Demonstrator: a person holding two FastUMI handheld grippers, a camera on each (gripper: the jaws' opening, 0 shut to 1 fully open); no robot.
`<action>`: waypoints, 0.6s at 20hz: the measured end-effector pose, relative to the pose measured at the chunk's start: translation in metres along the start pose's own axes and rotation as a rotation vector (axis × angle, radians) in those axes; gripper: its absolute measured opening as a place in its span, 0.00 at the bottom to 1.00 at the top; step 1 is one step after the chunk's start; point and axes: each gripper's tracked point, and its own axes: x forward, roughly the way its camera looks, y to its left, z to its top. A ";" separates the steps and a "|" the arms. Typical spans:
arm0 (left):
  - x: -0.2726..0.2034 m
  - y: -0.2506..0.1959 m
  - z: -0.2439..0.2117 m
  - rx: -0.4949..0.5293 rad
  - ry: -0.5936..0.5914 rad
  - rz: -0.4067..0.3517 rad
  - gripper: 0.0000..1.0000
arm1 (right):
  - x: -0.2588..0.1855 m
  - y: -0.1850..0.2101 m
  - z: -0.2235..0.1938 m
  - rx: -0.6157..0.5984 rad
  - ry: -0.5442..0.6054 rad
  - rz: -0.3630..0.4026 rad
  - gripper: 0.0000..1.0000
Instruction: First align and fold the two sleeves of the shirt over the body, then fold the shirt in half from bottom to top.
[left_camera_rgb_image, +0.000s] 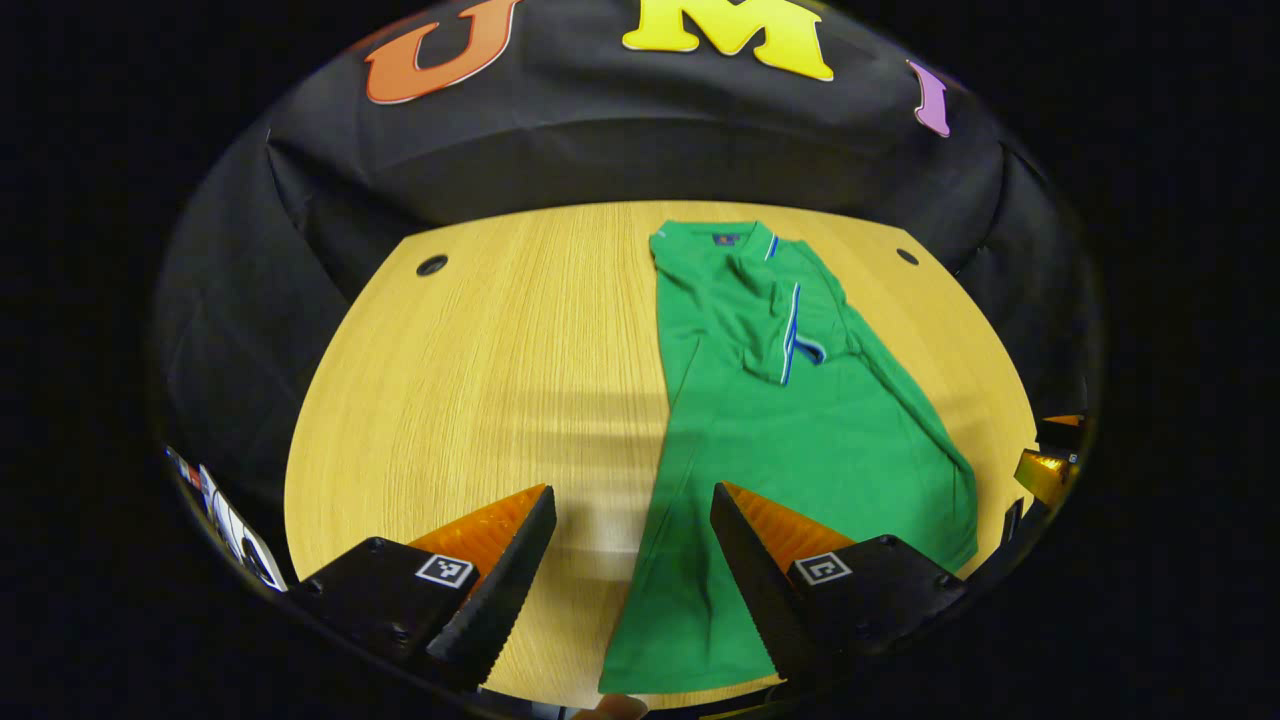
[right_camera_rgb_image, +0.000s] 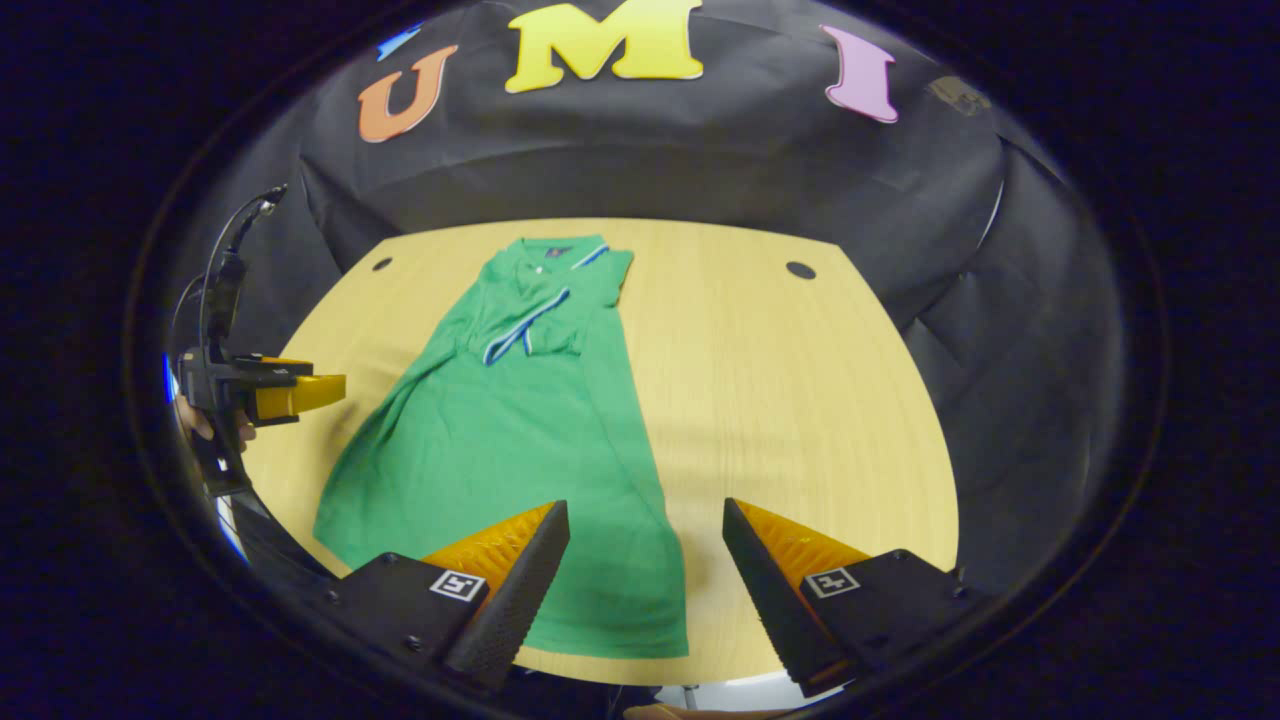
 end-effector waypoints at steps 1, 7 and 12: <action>-0.002 0.005 -0.020 0.005 0.043 0.009 1.00 | 0.004 -0.001 -0.010 -0.010 0.028 -0.002 0.99; -0.021 0.003 -0.107 -0.048 0.232 -0.012 1.00 | 0.017 -0.016 -0.073 0.017 0.193 -0.012 0.99; -0.034 0.002 -0.136 -0.043 0.349 0.008 1.00 | 0.020 -0.022 -0.115 0.019 0.315 -0.029 0.99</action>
